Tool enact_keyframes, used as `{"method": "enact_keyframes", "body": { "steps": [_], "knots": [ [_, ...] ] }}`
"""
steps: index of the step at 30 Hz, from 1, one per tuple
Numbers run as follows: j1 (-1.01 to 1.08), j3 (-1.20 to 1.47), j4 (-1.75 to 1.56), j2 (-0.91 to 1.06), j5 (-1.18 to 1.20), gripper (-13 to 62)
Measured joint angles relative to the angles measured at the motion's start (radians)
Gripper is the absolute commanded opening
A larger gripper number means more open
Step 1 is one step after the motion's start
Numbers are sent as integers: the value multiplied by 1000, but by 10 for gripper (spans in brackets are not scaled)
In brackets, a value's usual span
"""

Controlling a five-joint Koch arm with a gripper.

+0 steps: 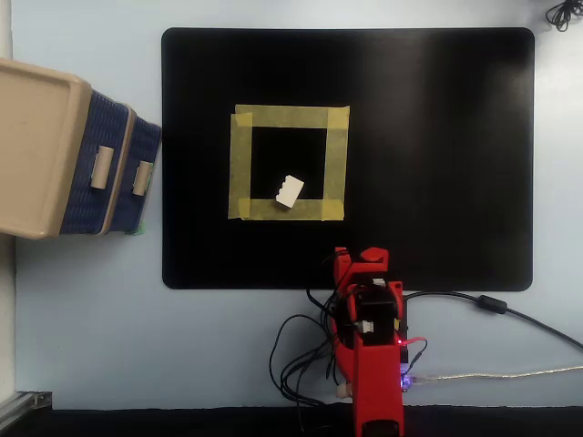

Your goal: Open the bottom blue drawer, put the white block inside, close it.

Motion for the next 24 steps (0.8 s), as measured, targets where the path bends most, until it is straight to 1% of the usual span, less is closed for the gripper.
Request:
{"method": "enact_keyframes", "body": {
  "steps": [2,6,7,9,10,11,12,13,16,19,21,22,24],
  "knots": [
    [-114,-58,-74,-57,-104,337],
    [-538,-32,-402,-236,-581,337],
    [-681,8,-555,-313,-784,337],
    [-801,55,-764,-391,-1000,337],
    [-825,94,-934,-422,-1121,337],
    [-830,106,-1037,-434,-1181,336],
    [-831,127,-1152,-456,-1221,336],
    [-848,164,-1341,-499,-1256,336],
    [-885,196,-1666,-627,-1266,336],
    [-897,195,-2152,-853,-1266,337],
    [-896,195,-2365,-965,-1267,337],
    [-899,186,-2507,-1062,-1267,336],
    [-897,152,-2635,-1175,-1267,336]
  ]
}}
